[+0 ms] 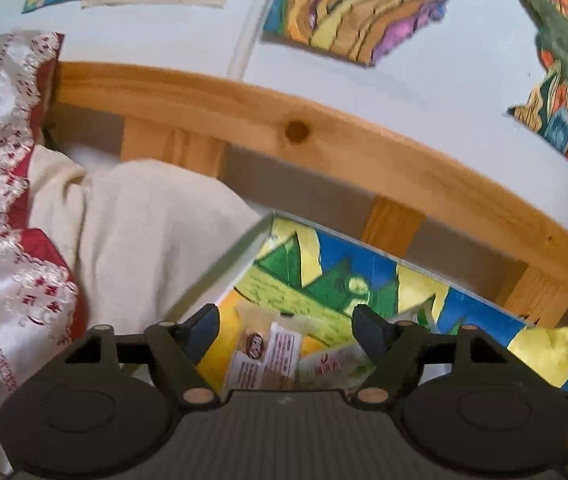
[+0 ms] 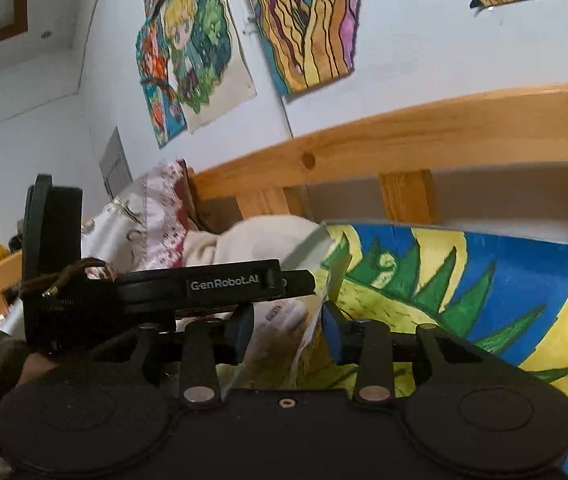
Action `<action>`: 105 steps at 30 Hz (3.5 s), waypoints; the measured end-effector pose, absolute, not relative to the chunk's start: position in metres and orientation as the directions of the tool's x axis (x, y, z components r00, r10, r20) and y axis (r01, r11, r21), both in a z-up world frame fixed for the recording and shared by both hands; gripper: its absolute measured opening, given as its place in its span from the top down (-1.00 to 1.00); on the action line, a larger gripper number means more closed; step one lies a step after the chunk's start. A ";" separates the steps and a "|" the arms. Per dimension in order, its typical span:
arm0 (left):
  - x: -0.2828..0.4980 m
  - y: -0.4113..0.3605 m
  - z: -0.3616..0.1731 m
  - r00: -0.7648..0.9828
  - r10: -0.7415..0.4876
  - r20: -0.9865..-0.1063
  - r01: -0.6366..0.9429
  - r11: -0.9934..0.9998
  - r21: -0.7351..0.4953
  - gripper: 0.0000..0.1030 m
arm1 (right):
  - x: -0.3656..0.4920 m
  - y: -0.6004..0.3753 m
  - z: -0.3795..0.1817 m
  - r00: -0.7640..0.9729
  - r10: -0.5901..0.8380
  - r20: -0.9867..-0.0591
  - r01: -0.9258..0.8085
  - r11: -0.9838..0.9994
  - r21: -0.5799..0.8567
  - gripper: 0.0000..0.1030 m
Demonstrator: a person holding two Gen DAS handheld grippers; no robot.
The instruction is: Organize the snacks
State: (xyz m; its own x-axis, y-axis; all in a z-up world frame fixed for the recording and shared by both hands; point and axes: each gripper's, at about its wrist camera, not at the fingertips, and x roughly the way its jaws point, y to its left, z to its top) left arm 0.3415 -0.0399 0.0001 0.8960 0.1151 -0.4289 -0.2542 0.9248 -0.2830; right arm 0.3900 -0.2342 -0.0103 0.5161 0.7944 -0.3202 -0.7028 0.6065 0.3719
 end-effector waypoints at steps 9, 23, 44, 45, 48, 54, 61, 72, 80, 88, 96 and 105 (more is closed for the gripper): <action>0.301 -0.025 0.018 0.916 0.147 -0.373 -0.279 0.903 -0.328 -0.78 | 0.358 -0.243 0.016 0.536 0.805 -0.254 -0.700 0.592 0.400 0.09; 0.196 -0.028 0.004 0.891 0.090 -0.446 -0.223 0.941 -0.255 -0.99 | 0.255 -0.264 0.028 0.626 0.710 -0.323 -0.643 0.704 0.302 -0.80; 0.065 -0.030 0.015 0.868 -0.039 -0.495 -0.063 0.980 -0.188 -0.99 | 0.098 -0.274 0.049 0.709 0.483 -0.514 -0.443 0.872 0.207 -0.99; 0.062 -0.030 0.014 0.864 -0.049 -0.501 -0.054 0.981 -0.188 -0.99 | 0.094 -0.274 0.050 0.710 0.474 -0.521 -0.430 0.878 0.211 -0.99; 0.056 -0.030 0.011 0.847 -0.081 -0.525 -0.021 0.982 -0.186 -0.99 | 0.087 -0.277 0.049 0.706 0.438 -0.556 -0.378 0.897 0.228 -0.99; 0.043 -0.036 0.005 0.827 -0.119 -0.550 0.045 0.988 -0.146 -0.99 | 0.076 -0.282 0.043 0.699 0.380 -0.606 -0.301 0.925 0.232 -0.99; 0.040 -0.041 0.000 0.810 -0.136 -0.570 0.078 0.989 -0.124 -0.99 | 0.075 -0.288 0.038 0.703 0.332 -0.629 -0.242 0.943 0.227 -0.99; 0.042 -0.043 -0.004 0.800 -0.136 -0.585 0.077 0.989 -0.125 -0.99 | 0.083 -0.291 0.028 0.675 0.328 -0.661 -0.213 0.944 0.251 -0.99; 0.044 -0.043 -0.006 0.797 -0.134 -0.589 0.075 0.990 -0.122 -0.99 | 0.084 -0.292 0.027 0.669 0.334 -0.664 -0.212 0.942 0.261 -0.99; 0.047 -0.045 -0.010 0.794 -0.135 -0.592 0.075 0.989 -0.125 -0.99 | 0.086 -0.293 0.023 0.654 0.341 -0.675 -0.204 0.939 0.277 -0.99; 0.053 -0.051 -0.014 0.791 -0.124 -0.599 0.078 0.992 -0.103 -0.99 | 0.096 -0.298 0.013 0.623 0.376 -0.686 -0.186 0.923 0.337 -0.99; 0.057 -0.057 -0.017 0.786 -0.128 -0.605 0.087 0.992 -0.097 -0.99 | 0.099 -0.297 0.012 0.615 0.404 -0.677 -0.209 0.912 0.354 -0.99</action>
State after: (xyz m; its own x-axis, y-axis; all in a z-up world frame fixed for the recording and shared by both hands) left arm 0.0572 -0.0569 -0.0172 0.7862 -0.1280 -0.6046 0.0871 0.9915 -0.0965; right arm 0.0989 -0.2967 0.0124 0.6151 0.4037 -0.6772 -0.2089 0.9117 0.3538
